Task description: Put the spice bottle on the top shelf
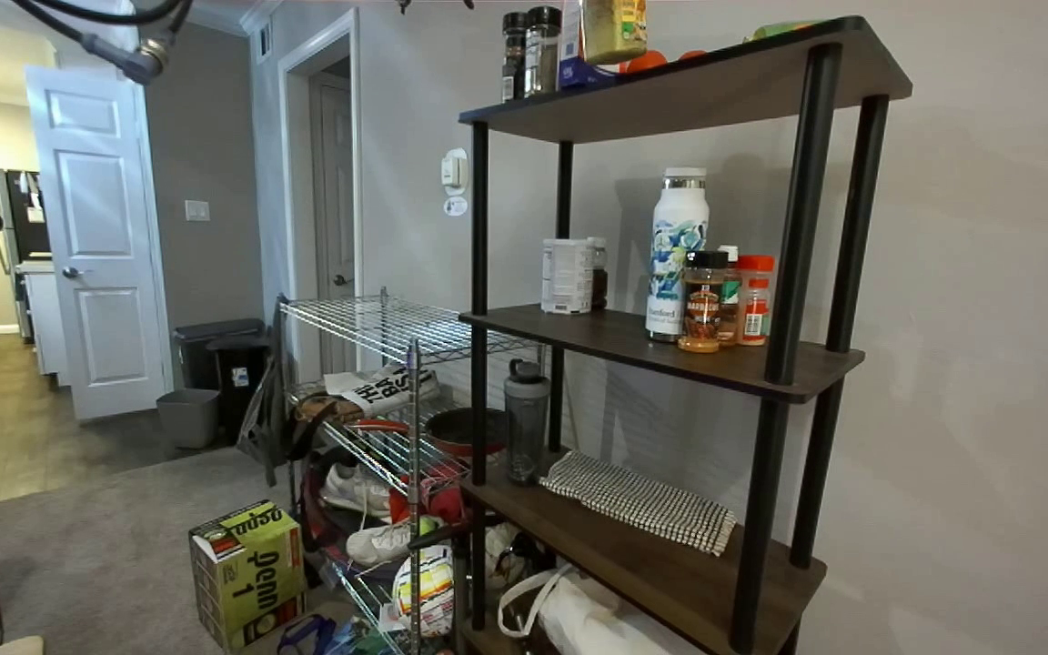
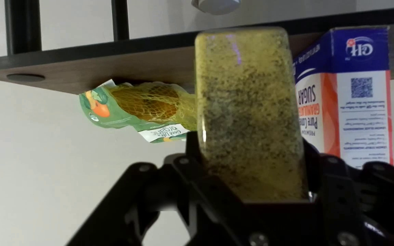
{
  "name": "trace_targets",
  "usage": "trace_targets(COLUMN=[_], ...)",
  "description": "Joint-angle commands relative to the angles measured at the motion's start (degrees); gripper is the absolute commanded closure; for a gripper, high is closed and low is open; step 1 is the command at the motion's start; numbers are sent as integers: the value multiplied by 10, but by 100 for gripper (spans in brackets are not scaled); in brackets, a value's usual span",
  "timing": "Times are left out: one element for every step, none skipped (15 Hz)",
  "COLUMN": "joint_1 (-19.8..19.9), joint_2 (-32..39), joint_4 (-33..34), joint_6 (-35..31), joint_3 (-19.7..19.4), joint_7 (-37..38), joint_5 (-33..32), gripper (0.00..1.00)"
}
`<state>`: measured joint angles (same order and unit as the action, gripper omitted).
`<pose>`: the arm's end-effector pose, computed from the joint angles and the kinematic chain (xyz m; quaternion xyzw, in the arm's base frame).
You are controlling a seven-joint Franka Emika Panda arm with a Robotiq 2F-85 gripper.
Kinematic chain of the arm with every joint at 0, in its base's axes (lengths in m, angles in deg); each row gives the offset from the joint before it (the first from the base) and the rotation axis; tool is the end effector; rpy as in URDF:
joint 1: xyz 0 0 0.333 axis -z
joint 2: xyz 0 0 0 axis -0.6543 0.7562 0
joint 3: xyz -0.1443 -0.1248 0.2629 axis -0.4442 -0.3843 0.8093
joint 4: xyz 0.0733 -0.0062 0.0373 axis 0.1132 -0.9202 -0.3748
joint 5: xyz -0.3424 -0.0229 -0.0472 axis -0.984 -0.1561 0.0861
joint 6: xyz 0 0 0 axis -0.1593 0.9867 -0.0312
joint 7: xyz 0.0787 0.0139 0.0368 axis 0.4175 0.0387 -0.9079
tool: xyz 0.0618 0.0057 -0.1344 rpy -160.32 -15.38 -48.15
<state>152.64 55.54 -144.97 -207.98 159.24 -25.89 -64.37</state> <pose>0.5284 -0.0654 0.8142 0.8136 -0.0818 0.5755 0.0102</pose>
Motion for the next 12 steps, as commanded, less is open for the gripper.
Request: trace_targets(joint_1=[-32,-40,-49,-58,-68,-78,-90,-103,-116,-130,-144,-157], joint_2=[3,1,1,-2,-3,-6,-7,-8,-10,-12,-13,-16], joint_4=[29,36,42,51,59,68,76,85,93,101,108,116], joint_6=[35,43,50,60,68,77,87,97,105,113,120,127], joint_3=[-18,-24,-30,-37,-44,-51,-60,-69,-79,-90,-101,-113], joint_7=[-40,-41,-44,-47,-50,-54,-57,-60,-64,-67,-68,-70], joint_5=[24,25,27,29,31,34,36,40,43,45,46,45], gripper=[61,61,61,61,61,61,61,61,61,61,61,61])
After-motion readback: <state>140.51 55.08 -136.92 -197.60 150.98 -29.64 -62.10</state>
